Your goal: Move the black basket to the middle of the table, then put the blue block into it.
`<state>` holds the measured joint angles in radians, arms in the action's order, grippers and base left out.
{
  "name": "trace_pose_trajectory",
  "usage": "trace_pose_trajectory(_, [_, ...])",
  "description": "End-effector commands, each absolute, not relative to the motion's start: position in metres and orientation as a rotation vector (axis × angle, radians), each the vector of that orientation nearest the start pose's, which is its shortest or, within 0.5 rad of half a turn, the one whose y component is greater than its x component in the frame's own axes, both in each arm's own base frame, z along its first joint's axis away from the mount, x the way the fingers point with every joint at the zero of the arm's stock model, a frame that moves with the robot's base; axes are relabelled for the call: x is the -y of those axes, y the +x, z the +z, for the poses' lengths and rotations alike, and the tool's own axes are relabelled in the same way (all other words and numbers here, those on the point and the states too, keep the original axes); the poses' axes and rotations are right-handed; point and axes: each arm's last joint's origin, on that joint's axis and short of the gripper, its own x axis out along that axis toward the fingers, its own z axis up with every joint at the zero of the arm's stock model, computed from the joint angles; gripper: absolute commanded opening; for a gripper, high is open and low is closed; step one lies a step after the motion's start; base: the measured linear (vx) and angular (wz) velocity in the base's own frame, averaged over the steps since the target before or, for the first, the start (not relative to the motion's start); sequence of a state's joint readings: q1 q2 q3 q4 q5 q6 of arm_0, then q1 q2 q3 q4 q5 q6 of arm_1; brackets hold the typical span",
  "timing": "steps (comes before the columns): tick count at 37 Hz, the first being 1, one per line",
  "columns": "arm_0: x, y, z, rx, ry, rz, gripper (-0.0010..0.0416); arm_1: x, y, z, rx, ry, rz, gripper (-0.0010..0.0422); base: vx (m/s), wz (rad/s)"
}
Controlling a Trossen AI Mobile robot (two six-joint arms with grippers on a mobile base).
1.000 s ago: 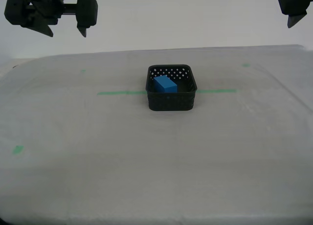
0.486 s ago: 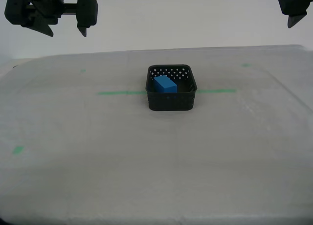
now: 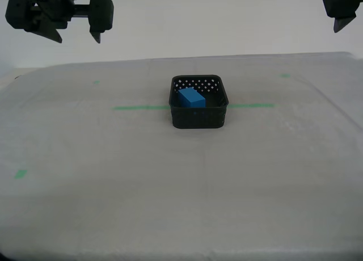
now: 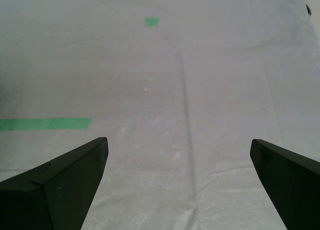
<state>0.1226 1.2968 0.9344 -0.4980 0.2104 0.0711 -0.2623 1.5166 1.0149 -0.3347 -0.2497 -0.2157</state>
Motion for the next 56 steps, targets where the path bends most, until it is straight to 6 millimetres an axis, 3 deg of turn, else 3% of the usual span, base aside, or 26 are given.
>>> trace_pose_trajectory(1, [-0.0261,0.2603,0.2543,-0.843,-0.078,-0.113,0.0399,0.0743,0.3048,0.2310,-0.802,0.010,0.078,0.0400,0.000,0.000])
trace_pose_trajectory(56, [-0.0261,0.2603,0.2543,-0.843,-0.078,-0.114,0.0399,0.0744,0.3048,0.2310,-0.802,0.010,0.078,0.0400,0.000,0.000])
